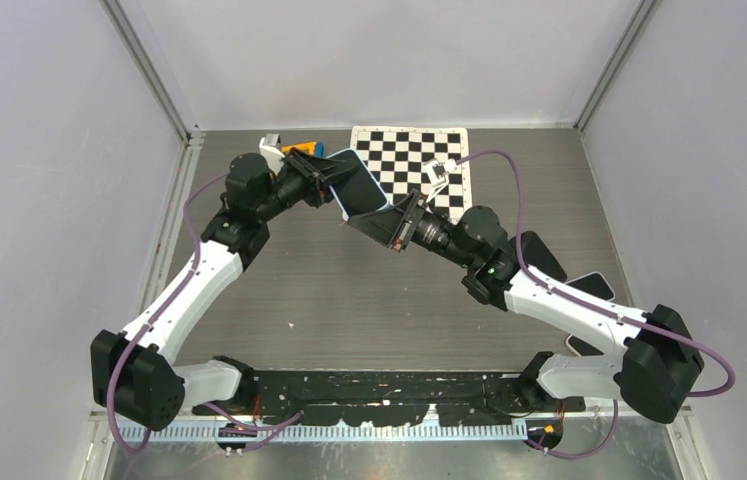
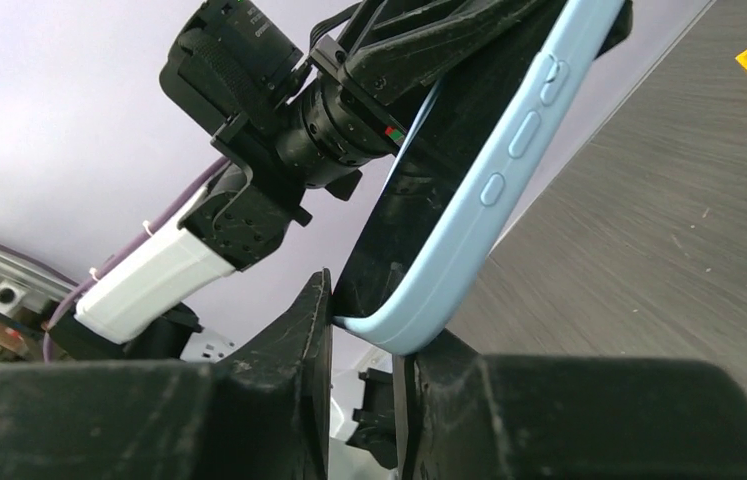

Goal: Take the phone out of the phone case
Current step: Remove the phone case from the phone.

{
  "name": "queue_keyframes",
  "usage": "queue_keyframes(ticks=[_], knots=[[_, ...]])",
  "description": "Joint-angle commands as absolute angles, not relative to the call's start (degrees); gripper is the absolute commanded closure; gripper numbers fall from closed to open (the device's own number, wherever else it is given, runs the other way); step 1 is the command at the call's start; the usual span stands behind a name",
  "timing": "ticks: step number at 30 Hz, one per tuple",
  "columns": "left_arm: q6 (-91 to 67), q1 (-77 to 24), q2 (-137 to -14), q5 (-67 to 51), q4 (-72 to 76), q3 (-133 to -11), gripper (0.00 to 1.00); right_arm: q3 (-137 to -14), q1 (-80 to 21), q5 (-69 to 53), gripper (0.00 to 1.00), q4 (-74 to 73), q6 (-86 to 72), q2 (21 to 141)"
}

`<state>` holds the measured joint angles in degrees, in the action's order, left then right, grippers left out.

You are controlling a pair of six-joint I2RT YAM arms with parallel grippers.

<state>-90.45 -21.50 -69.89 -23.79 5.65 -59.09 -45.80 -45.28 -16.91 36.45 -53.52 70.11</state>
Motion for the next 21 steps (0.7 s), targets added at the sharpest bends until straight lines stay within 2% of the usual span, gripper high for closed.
queue_keyframes(ticks=[1,13,21], knots=[[-90.89,-21.71,-69.22,-23.11,-5.73,-62.08,1.00,-46.92,-44.87,-18.84,0.99,25.71,-30.71,69.84],[-88.91,-21.58,-68.57,-21.47,-8.71,-62.11,1.00,-46.89,-44.91,-18.13,0.99,21.00,-25.78,68.54],[-84.72,-21.36,-67.72,-20.31,-11.69,-63.33,1.00,-45.87,-44.91,-16.75,0.91,19.21,-26.77,65.41]])
